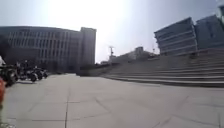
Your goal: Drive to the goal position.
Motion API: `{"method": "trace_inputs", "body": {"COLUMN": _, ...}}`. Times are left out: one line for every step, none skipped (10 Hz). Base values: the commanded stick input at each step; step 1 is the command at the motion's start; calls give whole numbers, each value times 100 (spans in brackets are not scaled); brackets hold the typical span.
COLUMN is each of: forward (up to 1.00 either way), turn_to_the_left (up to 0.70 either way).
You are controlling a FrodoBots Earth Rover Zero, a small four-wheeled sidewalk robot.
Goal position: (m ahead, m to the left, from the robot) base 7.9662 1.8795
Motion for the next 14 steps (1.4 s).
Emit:
{"method": "trace_inputs", "body": {"forward": 70, "turn_to_the_left": -1}}
{"method": "trace_inputs", "body": {"forward": 70, "turn_to_the_left": -1}}
{"method": "trace_inputs", "body": {"forward": 70, "turn_to_the_left": -1}}
{"method": "trace_inputs", "body": {"forward": 70, "turn_to_the_left": -1}}
{"method": "trace_inputs", "body": {"forward": 70, "turn_to_the_left": -1}}
{"method": "trace_inputs", "body": {"forward": 70, "turn_to_the_left": -1}}
{"method": "trace_inputs", "body": {"forward": 70, "turn_to_the_left": -1}}
{"method": "trace_inputs", "body": {"forward": 70, "turn_to_the_left": -1}}
{"method": "trace_inputs", "body": {"forward": 70, "turn_to_the_left": -1}}
{"method": "trace_inputs", "body": {"forward": 70, "turn_to_the_left": -1}}
{"method": "trace_inputs", "body": {"forward": 70, "turn_to_the_left": -1}}
{"method": "trace_inputs", "body": {"forward": 70, "turn_to_the_left": -1}}
{"method": "trace_inputs", "body": {"forward": 70, "turn_to_the_left": -1}}
{"method": "trace_inputs", "body": {"forward": 70, "turn_to_the_left": -1}}
